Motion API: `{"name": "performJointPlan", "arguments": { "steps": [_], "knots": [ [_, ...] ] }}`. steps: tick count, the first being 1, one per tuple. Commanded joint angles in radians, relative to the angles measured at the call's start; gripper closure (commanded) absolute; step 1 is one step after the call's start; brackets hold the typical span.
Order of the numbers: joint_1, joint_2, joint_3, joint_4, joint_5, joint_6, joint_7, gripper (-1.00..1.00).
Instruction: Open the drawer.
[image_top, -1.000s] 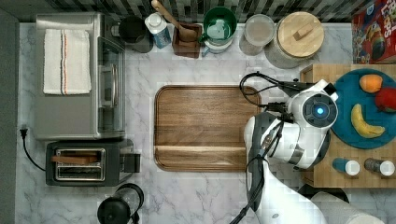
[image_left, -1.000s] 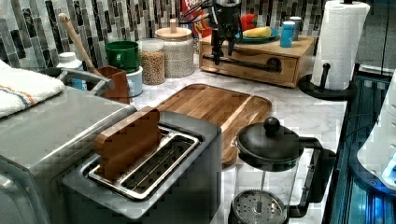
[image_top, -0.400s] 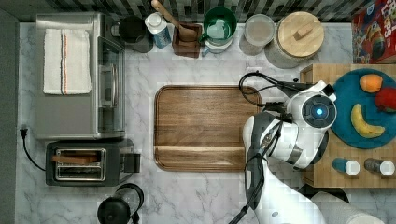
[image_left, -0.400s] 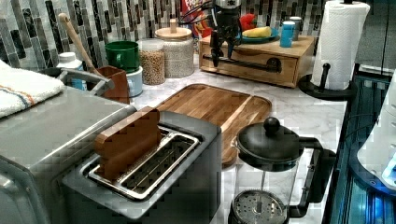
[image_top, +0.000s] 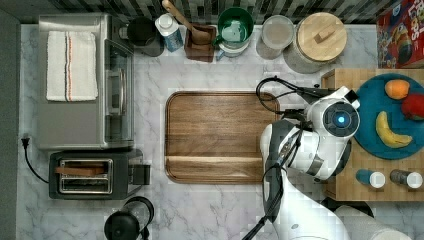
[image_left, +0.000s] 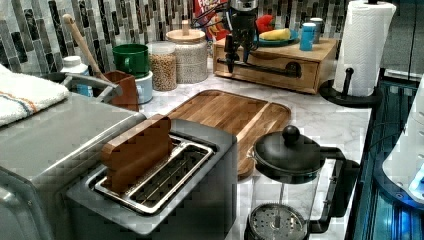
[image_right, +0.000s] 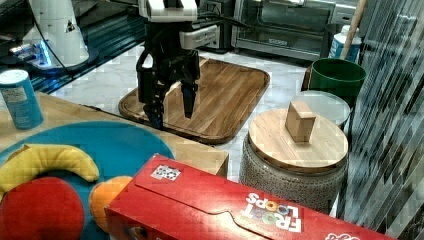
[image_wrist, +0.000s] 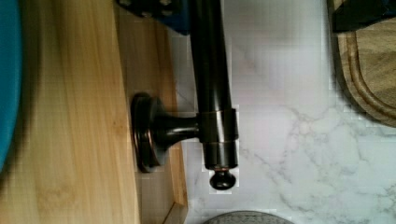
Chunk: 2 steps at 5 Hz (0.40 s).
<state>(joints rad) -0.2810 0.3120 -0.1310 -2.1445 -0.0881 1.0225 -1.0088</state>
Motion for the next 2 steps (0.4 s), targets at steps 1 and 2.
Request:
{"name": "performJointPlan", "arguments": {
  "steps": [1, 2],
  "knots": [
    [-0.014, 0.092, 0.041, 0.134, 0.028, -0.108, -0.078, -1.0],
    [-0.001, 0.063, 0.06, 0.144, 0.031, -0.212, -0.058, -1.0]
  ]
}}
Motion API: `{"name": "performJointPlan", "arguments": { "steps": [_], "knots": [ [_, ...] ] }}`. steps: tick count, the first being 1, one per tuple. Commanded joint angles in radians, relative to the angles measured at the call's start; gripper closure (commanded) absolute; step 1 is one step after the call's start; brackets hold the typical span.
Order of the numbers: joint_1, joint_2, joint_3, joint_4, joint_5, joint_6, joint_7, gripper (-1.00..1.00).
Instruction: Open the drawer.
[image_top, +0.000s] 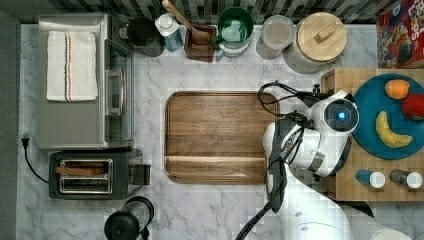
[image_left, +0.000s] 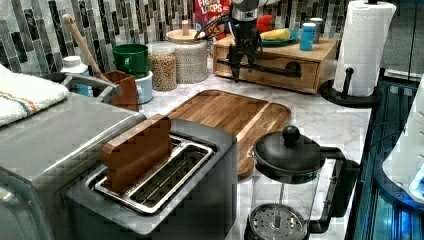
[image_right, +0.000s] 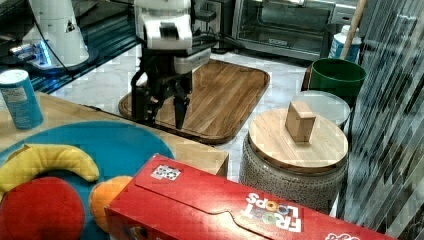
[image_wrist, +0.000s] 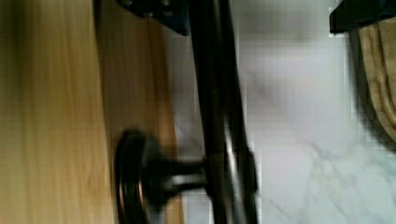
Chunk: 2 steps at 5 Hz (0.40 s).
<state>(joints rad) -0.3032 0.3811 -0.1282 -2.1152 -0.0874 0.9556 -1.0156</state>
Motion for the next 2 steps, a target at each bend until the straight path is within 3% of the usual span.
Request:
{"name": "performJointPlan", "arguments": {
  "steps": [1, 2],
  "knots": [
    [0.028, -0.03, 0.089, 0.086, 0.061, -0.141, -0.066, -1.0],
    [0.036, -0.03, 0.115, 0.055, 0.061, -0.079, -0.078, -1.0]
  ]
}}
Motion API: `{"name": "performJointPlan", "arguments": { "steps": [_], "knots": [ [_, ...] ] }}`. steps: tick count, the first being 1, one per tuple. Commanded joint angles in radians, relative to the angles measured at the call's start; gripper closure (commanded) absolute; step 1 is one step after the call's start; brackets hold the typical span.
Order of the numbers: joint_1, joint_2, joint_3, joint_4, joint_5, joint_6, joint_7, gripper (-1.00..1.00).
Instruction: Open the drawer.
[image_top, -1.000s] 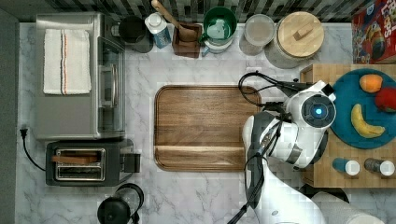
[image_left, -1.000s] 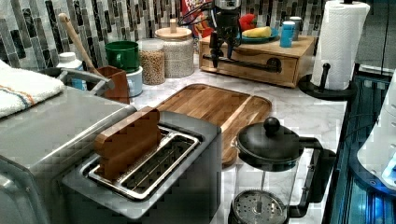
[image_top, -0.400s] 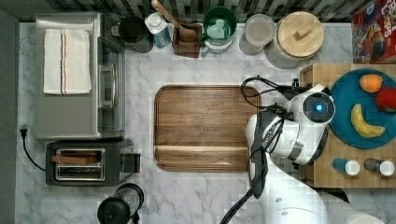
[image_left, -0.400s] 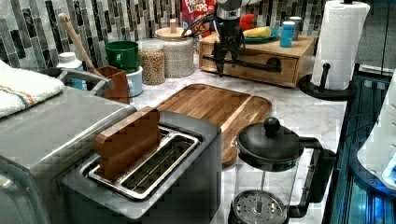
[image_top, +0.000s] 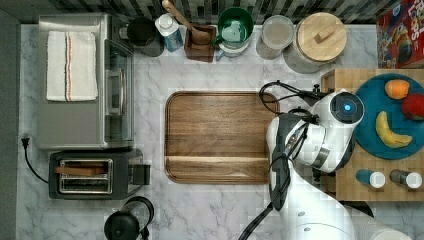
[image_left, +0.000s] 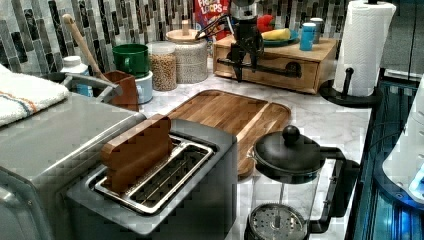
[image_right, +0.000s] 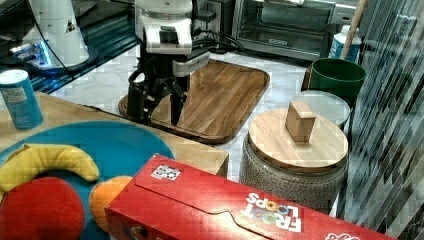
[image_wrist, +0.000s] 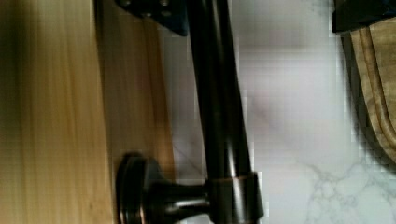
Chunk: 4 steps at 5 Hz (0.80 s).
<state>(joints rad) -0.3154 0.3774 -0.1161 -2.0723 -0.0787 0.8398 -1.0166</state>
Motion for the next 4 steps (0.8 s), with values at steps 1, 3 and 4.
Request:
{"name": "performJointPlan", "arguments": {
  "steps": [1, 3, 4],
  "knots": [
    [0.071, -0.044, 0.115, -0.063, 0.055, 0.132, -0.07, -1.0],
    [0.136, -0.094, 0.177, -0.102, 0.054, 0.035, 0.04, -1.0],
    [0.156, -0.109, 0.208, -0.121, 0.055, 0.037, 0.049, -1.0]
  ]
}}
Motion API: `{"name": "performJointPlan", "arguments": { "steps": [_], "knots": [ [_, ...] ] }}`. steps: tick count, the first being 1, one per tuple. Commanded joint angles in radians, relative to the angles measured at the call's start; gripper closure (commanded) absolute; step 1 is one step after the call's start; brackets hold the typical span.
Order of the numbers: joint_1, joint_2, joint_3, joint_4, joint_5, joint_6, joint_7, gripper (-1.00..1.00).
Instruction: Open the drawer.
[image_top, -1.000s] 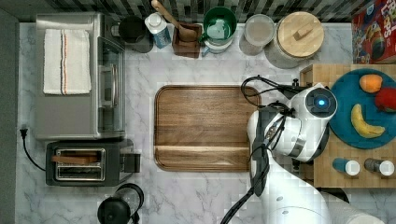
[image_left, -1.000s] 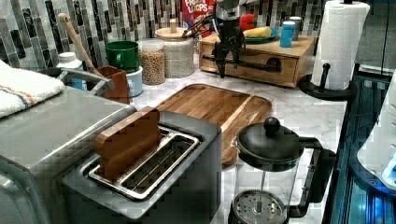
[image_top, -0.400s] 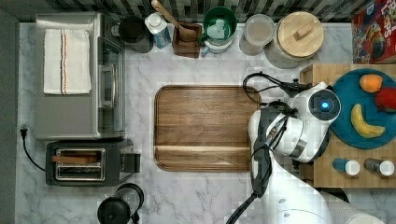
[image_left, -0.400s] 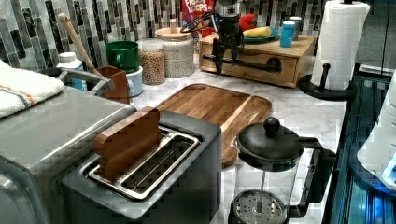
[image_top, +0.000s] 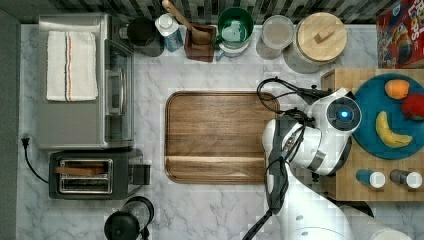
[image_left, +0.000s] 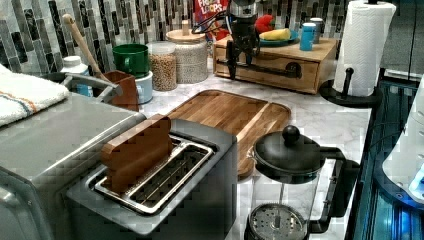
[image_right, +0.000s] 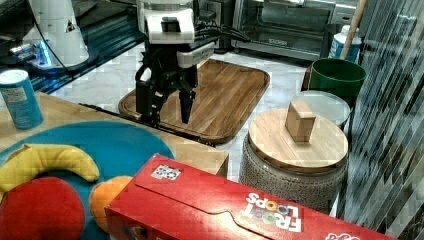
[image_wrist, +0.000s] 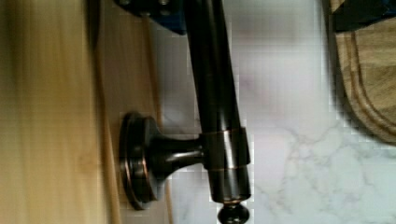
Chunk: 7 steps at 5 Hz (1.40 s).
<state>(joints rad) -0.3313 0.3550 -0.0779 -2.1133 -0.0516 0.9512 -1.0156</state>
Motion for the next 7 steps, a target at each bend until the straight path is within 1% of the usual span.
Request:
{"name": "performJointPlan", "arguments": {
  "steps": [1, 2, 4, 5, 6, 7],
  "knots": [
    [0.178, -0.09, 0.204, -0.095, 0.029, -0.05, 0.063, -1.0],
    [0.193, -0.109, 0.227, -0.108, 0.03, -0.066, 0.141, -1.0],
    [0.228, -0.121, 0.233, -0.089, 0.105, -0.132, 0.183, -1.0],
    [0.213, -0.114, 0.257, -0.058, 0.117, -0.174, 0.214, -1.0],
    [0.199, -0.113, 0.271, -0.058, 0.112, -0.173, 0.218, -1.0],
    [0.2, -0.113, 0.27, -0.058, 0.113, -0.173, 0.218, -1.0]
  ]
}}
